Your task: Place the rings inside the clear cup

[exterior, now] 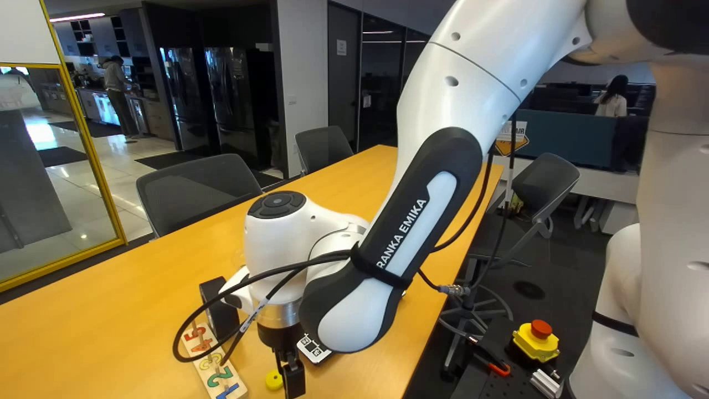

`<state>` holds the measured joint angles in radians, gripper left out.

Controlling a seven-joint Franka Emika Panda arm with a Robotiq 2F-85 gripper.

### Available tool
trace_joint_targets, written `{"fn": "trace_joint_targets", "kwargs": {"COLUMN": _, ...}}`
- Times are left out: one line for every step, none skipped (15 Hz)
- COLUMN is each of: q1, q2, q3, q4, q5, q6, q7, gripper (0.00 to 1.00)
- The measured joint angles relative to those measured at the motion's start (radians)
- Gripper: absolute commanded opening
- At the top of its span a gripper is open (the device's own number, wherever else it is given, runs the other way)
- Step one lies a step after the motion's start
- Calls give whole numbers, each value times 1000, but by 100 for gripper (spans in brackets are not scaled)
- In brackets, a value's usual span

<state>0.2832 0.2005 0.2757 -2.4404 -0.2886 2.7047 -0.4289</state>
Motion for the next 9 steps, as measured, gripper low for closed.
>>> {"fn": "trace_joint_targets", "kwargs": {"q1": -1, "q2": 12, "q3": 0, "q4": 2, "q5": 0, "q6": 11, "q7": -19, "gripper": 100}}
{"fn": "trace_joint_targets", "kwargs": {"q1": -3, "q2": 23, "q3": 1, "q4": 4, "q5": 0, "q6": 19, "q7": -35, "gripper": 100}}
{"fn": "trace_joint_targets", "kwargs": {"q1": -5, "q2": 34, "q3": 1, "q4": 6, "q5": 0, "q6": 27, "q7": -49, "gripper": 100}}
{"fn": "trace_joint_targets", "kwargs": {"q1": -8, "q2": 45, "q3": 2, "q4": 10, "q5": 0, "q6": 32, "q7": -61, "gripper": 100}}
{"fn": "trace_joint_targets", "kwargs": {"q1": -11, "q2": 55, "q3": 3, "q4": 15, "q5": 0, "q6": 33, "q7": -73, "gripper": 100}}
{"fn": "trace_joint_targets", "kwargs": {"q1": -14, "q2": 65, "q3": 4, "q4": 22, "q5": 0, "q6": 33, "q7": -83, "gripper": 100}}
{"fn": "trace_joint_targets", "kwargs": {"q1": -17, "q2": 74, "q3": 4, "q4": 30, "q5": 0, "q6": 33, "q7": -93, "gripper": 100}}
{"fn": "trace_joint_targets", "kwargs": {"q1": -19, "q2": 83, "q3": 4, "q4": 39, "q5": 0, "q6": 33, "q7": -103, "gripper": 100}}
{"fn": "trace_joint_targets", "kwargs": {"q1": -22, "q2": 90, "q3": 4, "q4": 49, "q5": 0, "q6": 32, "q7": -112, "gripper": 100}}
